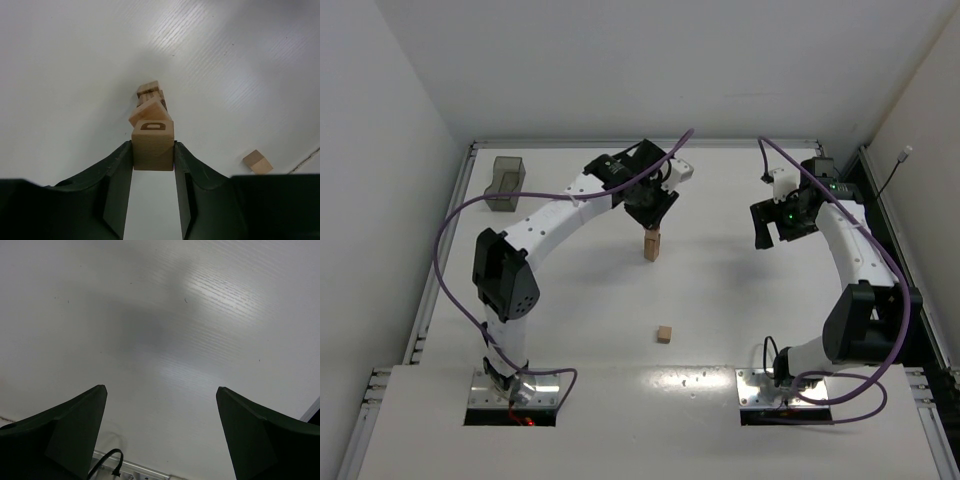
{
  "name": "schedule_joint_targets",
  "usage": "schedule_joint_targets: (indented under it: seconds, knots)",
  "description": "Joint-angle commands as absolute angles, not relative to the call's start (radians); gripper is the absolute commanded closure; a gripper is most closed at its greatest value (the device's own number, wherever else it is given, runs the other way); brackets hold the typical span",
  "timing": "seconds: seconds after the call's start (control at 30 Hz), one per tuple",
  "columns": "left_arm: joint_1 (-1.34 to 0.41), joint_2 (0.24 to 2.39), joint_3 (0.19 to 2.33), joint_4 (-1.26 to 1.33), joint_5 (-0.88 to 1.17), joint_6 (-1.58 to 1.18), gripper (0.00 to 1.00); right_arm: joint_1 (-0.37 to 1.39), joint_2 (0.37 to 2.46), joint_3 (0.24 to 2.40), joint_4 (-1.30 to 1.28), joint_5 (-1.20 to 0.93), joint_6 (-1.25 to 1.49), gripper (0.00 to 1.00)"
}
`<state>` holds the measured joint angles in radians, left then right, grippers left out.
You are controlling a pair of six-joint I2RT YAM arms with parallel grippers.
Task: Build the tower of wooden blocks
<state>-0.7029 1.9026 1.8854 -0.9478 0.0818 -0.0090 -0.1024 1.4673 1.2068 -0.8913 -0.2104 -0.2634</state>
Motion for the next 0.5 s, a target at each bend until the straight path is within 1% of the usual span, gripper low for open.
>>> schedule_joint_targets:
  seconds: [0.0,0.13,0.17,0.3,0.43,0.47]
  knots:
    - [-0.710,1.916,1.904,-0.928,0.095,-0.018,0.67,-0.098,1.466,1.247,-0.881,-0.219,-0.264,0.12]
    - [-0.710,1.916,1.913,-0.928,0.084,-0.018,0.63,-0.098,1.476,1.247,-0.881,-0.219,-0.264,0.12]
    - [-0.710,1.916,1.913,-0.928,0.084,-0.018,0.60,-0.098,1.476,1.247,-0.881,-0.219,-0.264,0.12]
    - [-0.719,1.916,1.913,-0.928,0.084,-0.009,0.57,-0.098,1.476,1.247,-0.881,-0.219,-0.264,0.12]
    - [-0.719,1.916,1.913,-0.919,0.084,-0.009,0.48,-0.098,1.476,1.247,-0.881,-0.219,-0.264,0.12]
    - [-0.719,1.916,1.913,-0.919,0.084,-0.009,0.43,-0.098,1.476,1.247,-0.881,-0.219,-0.264,0.12]
